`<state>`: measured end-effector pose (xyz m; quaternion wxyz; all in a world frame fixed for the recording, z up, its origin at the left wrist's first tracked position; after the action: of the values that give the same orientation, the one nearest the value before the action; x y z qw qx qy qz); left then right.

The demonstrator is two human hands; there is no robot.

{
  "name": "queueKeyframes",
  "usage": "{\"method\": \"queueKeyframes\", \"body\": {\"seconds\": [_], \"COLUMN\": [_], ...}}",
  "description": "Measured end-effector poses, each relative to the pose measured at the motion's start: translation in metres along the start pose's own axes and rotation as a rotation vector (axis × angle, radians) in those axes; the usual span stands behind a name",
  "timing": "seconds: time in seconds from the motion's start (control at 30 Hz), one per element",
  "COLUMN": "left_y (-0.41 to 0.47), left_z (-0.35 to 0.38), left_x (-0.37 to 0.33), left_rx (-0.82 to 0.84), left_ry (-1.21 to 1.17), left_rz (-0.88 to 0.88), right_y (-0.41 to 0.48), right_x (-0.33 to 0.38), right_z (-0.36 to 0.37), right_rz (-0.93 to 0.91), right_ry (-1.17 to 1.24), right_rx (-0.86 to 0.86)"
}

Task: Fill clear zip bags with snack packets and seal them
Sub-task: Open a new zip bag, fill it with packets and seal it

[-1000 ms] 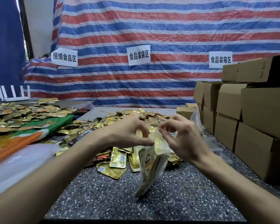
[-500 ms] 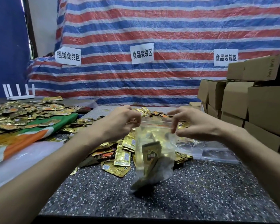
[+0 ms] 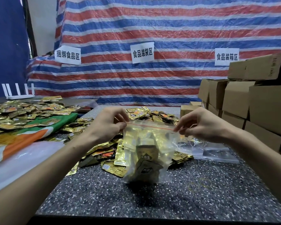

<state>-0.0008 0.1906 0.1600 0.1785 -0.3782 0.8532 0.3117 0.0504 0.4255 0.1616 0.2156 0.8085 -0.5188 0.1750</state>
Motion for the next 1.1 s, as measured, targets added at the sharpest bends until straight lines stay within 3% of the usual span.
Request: {"method": "queueKeyframes", "body": {"seconds": [0.23,0.43,0.57,0.73,0.83,1.1], "left_y": [-0.008,-0.01,-0.012,-0.013,-0.015,-0.02], "left_z": [-0.023,0.006,0.01,0.018,0.017,0.01], "left_x": [-0.002,0.01,-0.002,-0.029,-0.033,-0.026], "left_rx": [-0.159,-0.105,-0.143,-0.153,-0.166,-0.184], "left_ry": [-0.144,-0.179,-0.2,-0.124,-0.112,-0.218], "left_rz": [0.109,0.068,0.156,0.296,0.32,0.292], "right_y": [-0.009,-0.005,0.001,0.028,0.042,0.055], "right_x": [0.002,-0.017,-0.012,0.062,0.088,0.096], "right_z": [-0.019,-0.003,0.004,0.03,0.044,0.041], "right_rz": [-0.077,0.034,0.088,-0.12,-0.167,-0.108], "right_ry": [0.218,0.275,0.116,-0.259,-0.214,-0.294], "right_rx": [-0.173,-0.19,-0.114,0.017,0.089,-0.009]}}
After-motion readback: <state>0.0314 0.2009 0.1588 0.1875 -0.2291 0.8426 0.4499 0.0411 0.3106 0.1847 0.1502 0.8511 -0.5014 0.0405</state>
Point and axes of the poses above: each hand's wrist, its own y-axis towards the middle knuckle, its own z-axis out of the palm, x = y × z, the point moved 9 cm from there along y, towards the middle knuckle, and after that the axes turned 11 degrees about x, right-handed, at the moved point
